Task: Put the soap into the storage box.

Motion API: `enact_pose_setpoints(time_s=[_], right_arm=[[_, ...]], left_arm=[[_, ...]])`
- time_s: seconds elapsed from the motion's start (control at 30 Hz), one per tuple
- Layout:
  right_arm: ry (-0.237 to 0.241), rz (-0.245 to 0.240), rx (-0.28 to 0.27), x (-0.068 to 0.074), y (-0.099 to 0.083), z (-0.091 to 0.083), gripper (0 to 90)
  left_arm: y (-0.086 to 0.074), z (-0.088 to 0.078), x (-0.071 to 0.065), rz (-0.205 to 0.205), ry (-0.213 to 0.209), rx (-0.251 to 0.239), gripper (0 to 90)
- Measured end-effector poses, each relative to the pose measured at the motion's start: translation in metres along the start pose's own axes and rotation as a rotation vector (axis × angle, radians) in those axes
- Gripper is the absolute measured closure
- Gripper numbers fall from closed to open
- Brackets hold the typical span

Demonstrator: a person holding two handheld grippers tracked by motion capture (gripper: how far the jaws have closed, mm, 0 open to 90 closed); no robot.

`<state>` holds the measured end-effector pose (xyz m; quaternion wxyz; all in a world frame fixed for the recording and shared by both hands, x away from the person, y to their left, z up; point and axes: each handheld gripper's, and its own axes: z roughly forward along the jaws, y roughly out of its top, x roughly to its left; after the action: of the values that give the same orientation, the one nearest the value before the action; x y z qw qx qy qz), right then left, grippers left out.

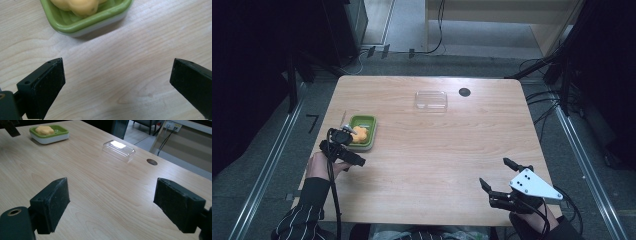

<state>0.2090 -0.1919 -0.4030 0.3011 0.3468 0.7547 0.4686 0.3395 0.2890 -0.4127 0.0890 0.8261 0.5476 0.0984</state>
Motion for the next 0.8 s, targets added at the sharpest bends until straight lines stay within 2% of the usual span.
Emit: enact_pose_setpoints(time_s=[0.33,0.57,0.8], right_arm=[[0.000,0.001,0.001,0.000,0.000,0.000,13.4],[-0.001,0.000,-0.001,0.000,0.000,0.000,13.4],[-0.002,0.000,0.000,0.000,0.000,-0.001,13.4]], left_arm=[[-0.019,-0.005,-0.014,0.021,-0.013,0.009,0.1],[-0.035,-0.003,-0.026,0.042,-0.028,0.041,0.1],[-0.044,0.001,-0.032,0.053,-0.034,0.069,0.1]])
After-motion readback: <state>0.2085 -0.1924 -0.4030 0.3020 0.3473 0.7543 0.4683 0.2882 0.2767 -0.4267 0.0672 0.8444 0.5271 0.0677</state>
